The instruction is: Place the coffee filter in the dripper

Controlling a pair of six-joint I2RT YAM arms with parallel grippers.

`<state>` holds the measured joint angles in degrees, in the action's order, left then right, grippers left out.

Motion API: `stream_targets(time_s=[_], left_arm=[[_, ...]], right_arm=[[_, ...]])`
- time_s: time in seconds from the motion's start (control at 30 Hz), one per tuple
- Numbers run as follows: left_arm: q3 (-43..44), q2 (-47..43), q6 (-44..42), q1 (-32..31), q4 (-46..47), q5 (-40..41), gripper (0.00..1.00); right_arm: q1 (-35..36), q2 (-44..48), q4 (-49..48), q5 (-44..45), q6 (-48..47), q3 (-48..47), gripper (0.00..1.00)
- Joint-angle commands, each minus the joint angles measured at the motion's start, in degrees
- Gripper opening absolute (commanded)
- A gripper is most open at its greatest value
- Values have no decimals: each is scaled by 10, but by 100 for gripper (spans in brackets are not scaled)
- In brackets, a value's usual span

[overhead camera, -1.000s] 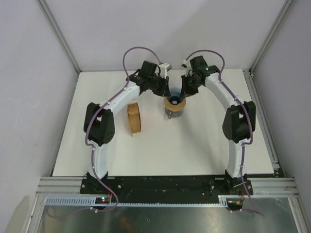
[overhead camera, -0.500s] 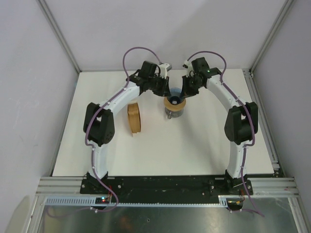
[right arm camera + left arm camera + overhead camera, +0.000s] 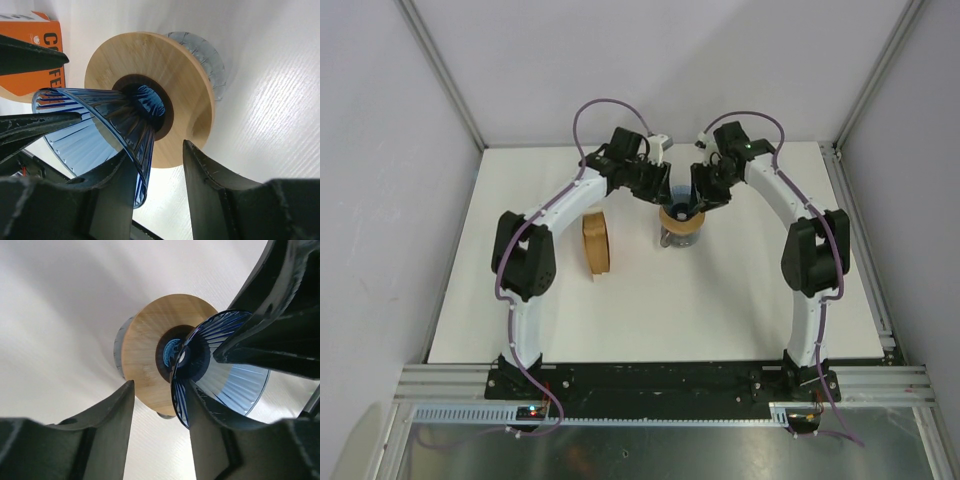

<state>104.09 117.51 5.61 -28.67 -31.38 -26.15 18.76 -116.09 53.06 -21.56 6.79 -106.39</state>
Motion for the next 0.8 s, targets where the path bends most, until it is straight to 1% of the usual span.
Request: stream_targets(time_s=[0.0,0.2,0.27,0.43,0.57,0.77], left_arm=[[39,-30,-3,7,-14,4,54],[72,-28,-2,13,-14,15,69],[81,-31,-3,16,-14,15,73],[85,-43,-9,27,-14,11,76],[65,-61,-21,35,-13,12,75],[36,-79,-31,43,-14,8,74]], right_arm=[[-15,4,11,-19,-2,-43,46],[-24,-1,12,-39,-2,-68,54],[-24,1,9,-44,0,-77,56],[-25,16,-3,-45,2,-88,59],[-18,31,-13,-34,-5,-72,54],[-12,19,-12,-8,-11,-56,44]])
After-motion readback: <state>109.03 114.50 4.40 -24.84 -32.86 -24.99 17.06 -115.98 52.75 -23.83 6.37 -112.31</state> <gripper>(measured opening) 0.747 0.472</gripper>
